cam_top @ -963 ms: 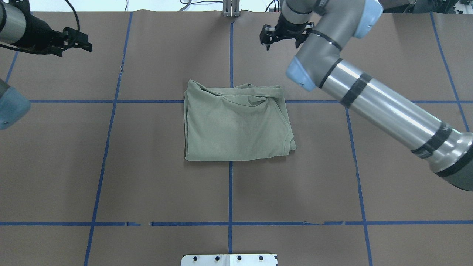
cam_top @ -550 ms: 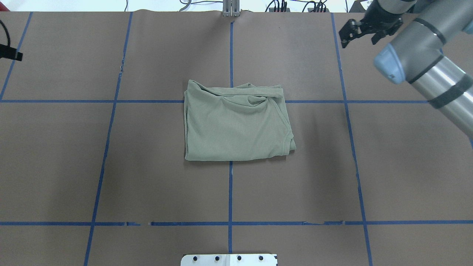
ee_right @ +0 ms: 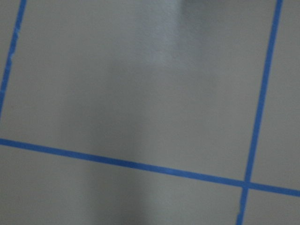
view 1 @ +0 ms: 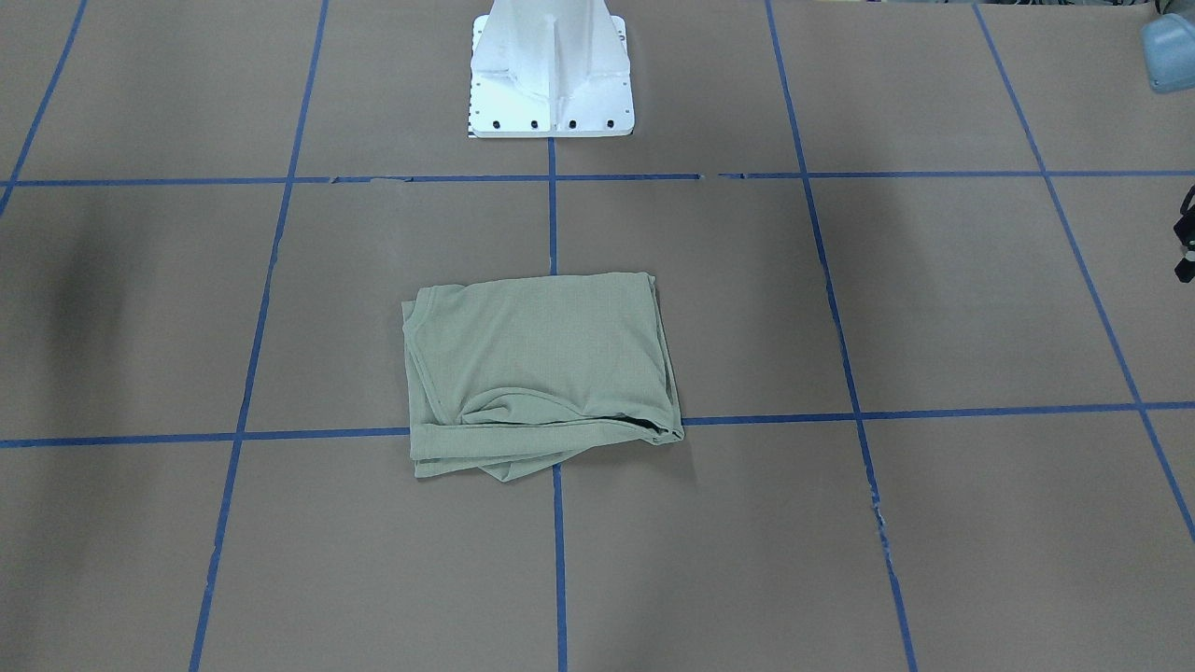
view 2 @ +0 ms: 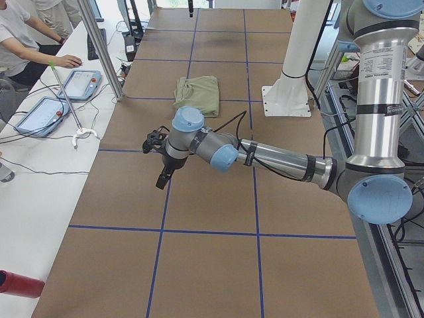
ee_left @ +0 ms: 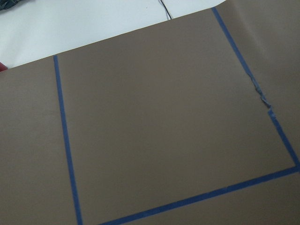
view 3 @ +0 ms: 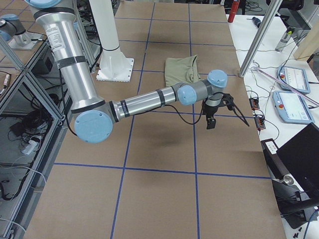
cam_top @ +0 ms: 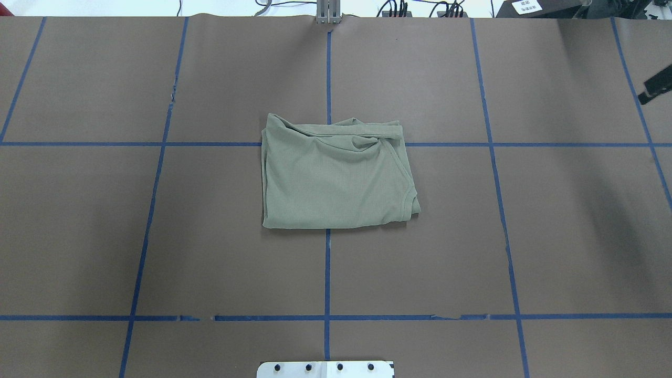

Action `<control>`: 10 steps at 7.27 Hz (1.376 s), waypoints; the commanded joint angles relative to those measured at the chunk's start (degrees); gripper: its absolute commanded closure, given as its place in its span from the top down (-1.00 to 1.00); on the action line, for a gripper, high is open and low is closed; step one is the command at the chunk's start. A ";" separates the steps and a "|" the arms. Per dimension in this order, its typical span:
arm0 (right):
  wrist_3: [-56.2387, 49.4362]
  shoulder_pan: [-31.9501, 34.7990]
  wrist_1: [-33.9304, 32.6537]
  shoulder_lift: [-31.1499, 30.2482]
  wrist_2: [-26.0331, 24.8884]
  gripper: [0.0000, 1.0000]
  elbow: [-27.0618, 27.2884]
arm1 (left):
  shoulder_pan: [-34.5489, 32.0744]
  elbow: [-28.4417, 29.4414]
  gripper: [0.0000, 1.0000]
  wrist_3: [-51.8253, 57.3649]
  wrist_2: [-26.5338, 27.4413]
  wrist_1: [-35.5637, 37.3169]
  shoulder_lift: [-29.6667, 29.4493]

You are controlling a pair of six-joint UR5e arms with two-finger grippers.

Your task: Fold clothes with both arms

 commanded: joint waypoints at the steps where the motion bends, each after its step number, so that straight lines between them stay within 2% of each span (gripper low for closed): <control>1: -4.10 5.03 1.49 -5.46 2.10 1.00 0.30 | -0.78 -0.41 1.00 0.00 0.37 -0.26 0.72; 2: -4.11 5.31 1.85 -5.65 -1.48 1.00 0.13 | -0.79 0.81 1.00 0.18 0.29 -0.43 3.86; 4: -3.41 6.36 1.41 -6.36 -1.17 1.00 0.13 | -4.36 4.24 1.00 0.88 -0.24 1.58 4.85; 7: -3.76 7.33 1.15 -7.76 -0.99 1.00 -0.31 | -7.99 3.46 1.00 18.31 -0.24 20.16 3.72; 8: -3.93 7.85 1.06 -8.20 -0.90 1.00 -0.31 | -8.60 3.63 1.00 20.02 -0.33 22.14 4.15; 9: -4.02 8.73 0.80 -8.81 -0.38 1.00 -0.31 | -8.52 4.33 1.00 20.04 -1.81 22.24 4.59; 10: -4.20 9.44 0.80 -9.43 0.32 1.00 -0.40 | -8.61 4.25 1.00 19.61 -7.74 22.16 4.77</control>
